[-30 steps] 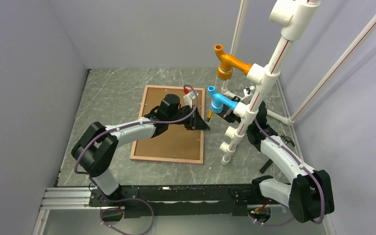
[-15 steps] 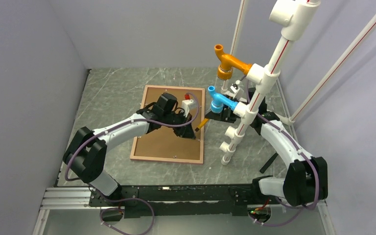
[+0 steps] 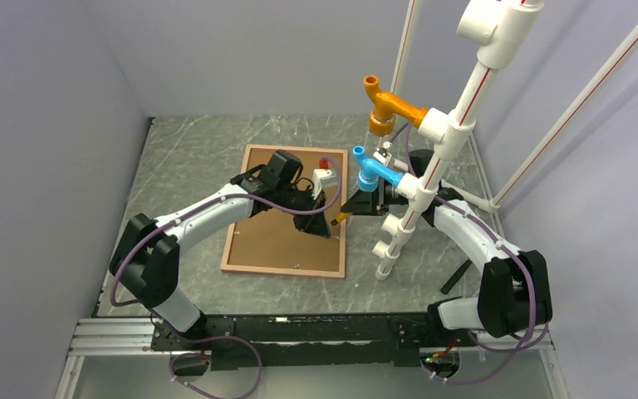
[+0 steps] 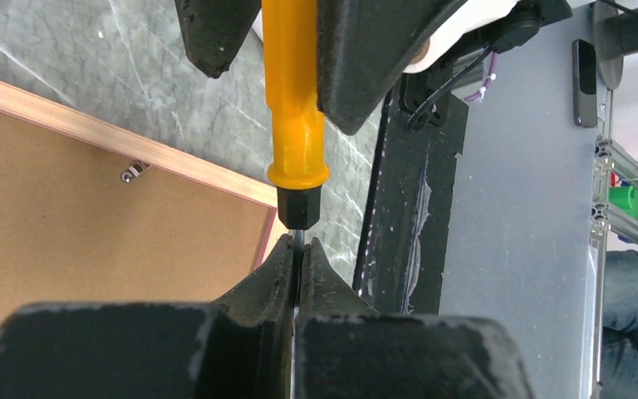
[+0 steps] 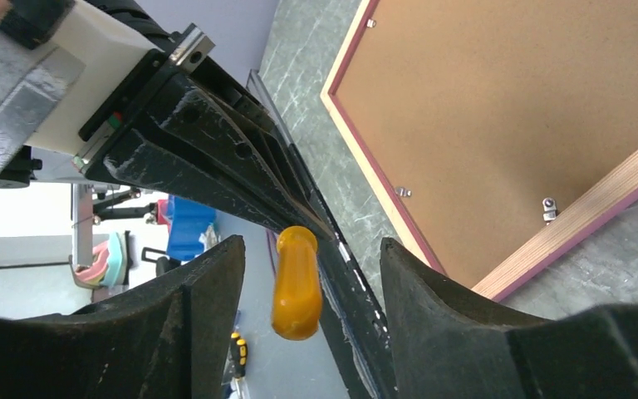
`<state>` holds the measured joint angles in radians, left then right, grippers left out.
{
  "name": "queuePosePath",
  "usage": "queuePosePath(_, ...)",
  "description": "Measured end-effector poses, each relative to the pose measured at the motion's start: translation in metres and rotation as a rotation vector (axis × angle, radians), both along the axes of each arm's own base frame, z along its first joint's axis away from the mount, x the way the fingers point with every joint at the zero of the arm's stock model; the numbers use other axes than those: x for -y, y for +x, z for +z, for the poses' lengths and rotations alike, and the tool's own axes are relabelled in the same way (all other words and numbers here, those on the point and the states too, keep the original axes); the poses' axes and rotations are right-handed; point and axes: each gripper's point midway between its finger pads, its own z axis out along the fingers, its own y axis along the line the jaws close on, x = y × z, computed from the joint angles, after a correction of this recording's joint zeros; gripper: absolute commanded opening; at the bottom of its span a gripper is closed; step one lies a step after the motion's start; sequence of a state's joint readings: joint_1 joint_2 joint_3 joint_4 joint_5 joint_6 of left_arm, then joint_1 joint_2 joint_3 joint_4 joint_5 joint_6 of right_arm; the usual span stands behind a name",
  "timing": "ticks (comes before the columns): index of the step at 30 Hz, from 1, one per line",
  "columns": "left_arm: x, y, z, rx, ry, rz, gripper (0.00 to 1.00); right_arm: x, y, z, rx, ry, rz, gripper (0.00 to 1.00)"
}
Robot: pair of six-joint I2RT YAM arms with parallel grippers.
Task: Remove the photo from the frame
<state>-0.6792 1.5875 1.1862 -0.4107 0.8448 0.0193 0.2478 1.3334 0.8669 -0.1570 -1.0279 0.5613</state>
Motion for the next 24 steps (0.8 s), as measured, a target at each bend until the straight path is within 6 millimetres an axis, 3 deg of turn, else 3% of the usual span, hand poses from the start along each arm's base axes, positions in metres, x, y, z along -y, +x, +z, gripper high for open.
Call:
queuePosePath(8,0.003,0.001,-0.003,-0.023,0.016,-0.032,0.0,-0.005,-0.006,0.003,0.001,0.018,0.034,0.44)
queuePosePath(9,0.003,0.001,-0.002,-0.02,0.018,-0.036,0.0,-0.007,-0.007,0.004,0.004,0.021,0.042,0.36)
queuePosePath(11,0.003,0.001,-0.001,-0.016,0.018,-0.04,0.0,-0.009,-0.009,0.005,0.008,0.023,0.05,0.0)
queuePosePath(15,0.003,-0.001,0.001,-0.019,0.018,-0.048,0.03,-0.01,-0.009,0.003,0.014,0.021,0.058,0.0)
queuePosePath(17,0.002,0.0,-0.001,-0.022,0.03,-0.036,0.18,-0.011,-0.009,0.001,0.017,0.011,0.056,0.0)
queuePosePath(22,0.0,0.012,-0.005,-0.041,0.055,0.067,0.78,-0.008,0.0,-0.007,0.034,-0.066,-0.03,0.0)
queuePosePath(24,-0.007,0.017,-0.005,-0.048,0.056,0.132,0.85,-0.003,0.006,-0.009,0.056,-0.104,-0.099,0.0)
